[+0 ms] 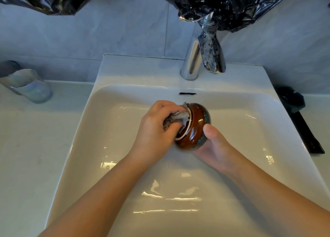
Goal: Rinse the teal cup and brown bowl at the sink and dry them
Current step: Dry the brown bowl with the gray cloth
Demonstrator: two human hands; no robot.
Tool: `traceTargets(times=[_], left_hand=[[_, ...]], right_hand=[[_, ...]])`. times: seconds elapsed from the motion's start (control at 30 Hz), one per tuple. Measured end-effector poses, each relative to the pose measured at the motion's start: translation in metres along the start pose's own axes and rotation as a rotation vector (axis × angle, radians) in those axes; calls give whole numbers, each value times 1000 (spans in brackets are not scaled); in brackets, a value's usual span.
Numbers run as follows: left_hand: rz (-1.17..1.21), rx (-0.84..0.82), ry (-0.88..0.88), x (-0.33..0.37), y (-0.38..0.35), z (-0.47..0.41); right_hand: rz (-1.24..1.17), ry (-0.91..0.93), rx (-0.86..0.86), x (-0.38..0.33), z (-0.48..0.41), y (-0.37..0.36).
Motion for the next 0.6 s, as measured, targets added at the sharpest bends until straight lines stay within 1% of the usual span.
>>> traceTargets(times=[0.07,0.13,0.2,0.27,0.37,0.47,0.5,0.6], left_hand=[[57,-46,20,3,-4,3],[84,-136,0,6,-9,6],[88,-224,-34,7,-11,7],[89,-263,-40,5,-10,5],[161,-219,29,3,-5,0],[55,-81,-62,4,0,-3],[15,-53,-64,2,1,-5],[-27,-53,21,-9,4,-8]], right_hand=[[14,9,26,1,0,2],[-5,32,39,-2,-1,5],[-15,52,27,-8,0,6],[-45,61,7,-11,1,3],[-81,35,-23,-9,0,1],[-37,-12,-45,-3,0,0],[-36,-19,-43,-2,1,1],[-70,9,-17,-3,2,2]])
Point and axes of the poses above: each hand's wrist, its own z-axis away from the middle knuckle, its own y-axis out of the back of the hand, x = y × z, the point moved 6 cm from there along -z, towards the middle knuckle, and after that the axes turned 13 degrees about y, right-handed, at the moved point
